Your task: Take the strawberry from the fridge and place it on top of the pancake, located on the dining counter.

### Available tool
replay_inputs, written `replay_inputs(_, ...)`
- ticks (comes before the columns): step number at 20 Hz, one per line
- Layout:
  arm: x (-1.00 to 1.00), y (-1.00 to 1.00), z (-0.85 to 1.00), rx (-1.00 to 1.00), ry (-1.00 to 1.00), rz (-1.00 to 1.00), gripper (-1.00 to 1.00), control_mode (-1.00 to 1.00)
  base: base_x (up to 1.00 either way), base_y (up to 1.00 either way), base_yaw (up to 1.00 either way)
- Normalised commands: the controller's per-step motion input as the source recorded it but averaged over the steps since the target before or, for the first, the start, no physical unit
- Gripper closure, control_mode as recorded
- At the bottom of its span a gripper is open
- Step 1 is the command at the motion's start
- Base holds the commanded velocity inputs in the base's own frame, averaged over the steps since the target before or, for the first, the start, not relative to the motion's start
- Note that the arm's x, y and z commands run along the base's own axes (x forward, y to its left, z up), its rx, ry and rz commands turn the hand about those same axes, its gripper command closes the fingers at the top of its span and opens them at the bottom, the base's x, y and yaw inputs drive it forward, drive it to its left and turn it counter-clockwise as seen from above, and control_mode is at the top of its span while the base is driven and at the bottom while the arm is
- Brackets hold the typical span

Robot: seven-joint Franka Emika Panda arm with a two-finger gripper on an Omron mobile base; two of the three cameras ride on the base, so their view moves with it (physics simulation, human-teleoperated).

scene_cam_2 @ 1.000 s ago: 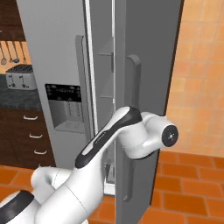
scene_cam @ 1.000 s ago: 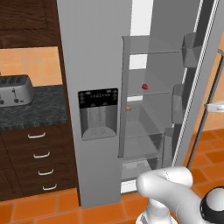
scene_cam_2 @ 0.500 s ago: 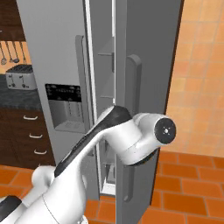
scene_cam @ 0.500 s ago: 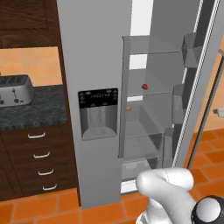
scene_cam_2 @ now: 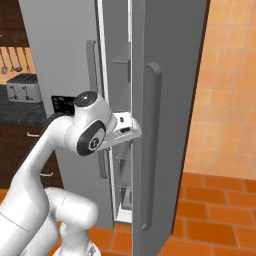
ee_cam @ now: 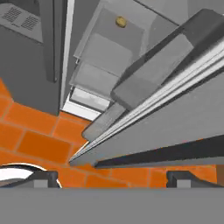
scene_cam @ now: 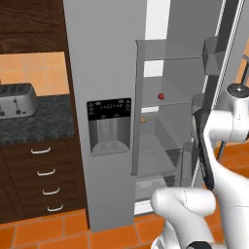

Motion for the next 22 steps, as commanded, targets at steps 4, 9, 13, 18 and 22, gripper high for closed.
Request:
replay_inputs(4,0.82,0.89,-0.54,-0.56,0.27,-0.22,-1.0,-1.0,0.0,0.0,0.0)
replay_inputs(9,0.98,0.1,-0.26,-0.19,0.19,-0.09,-1.0,-1.0,0.0,0.0,0.0)
replay_inputs(13,1.0,-0.1,-0.09,-0.05,0.14,-0.03,-1.0,-1.0,0.0,0.0,0.0)
replay_inputs(18,0.77,-0.35,-0.19,-0.05,0.04,0.0,-1.0,-1.0,0.0,0.0,0.0)
replay_inputs(22,0.28,-0.73,-0.35,-0.08,0.0,0.0,-1.0,-1.0,0.0,0.0,0.0)
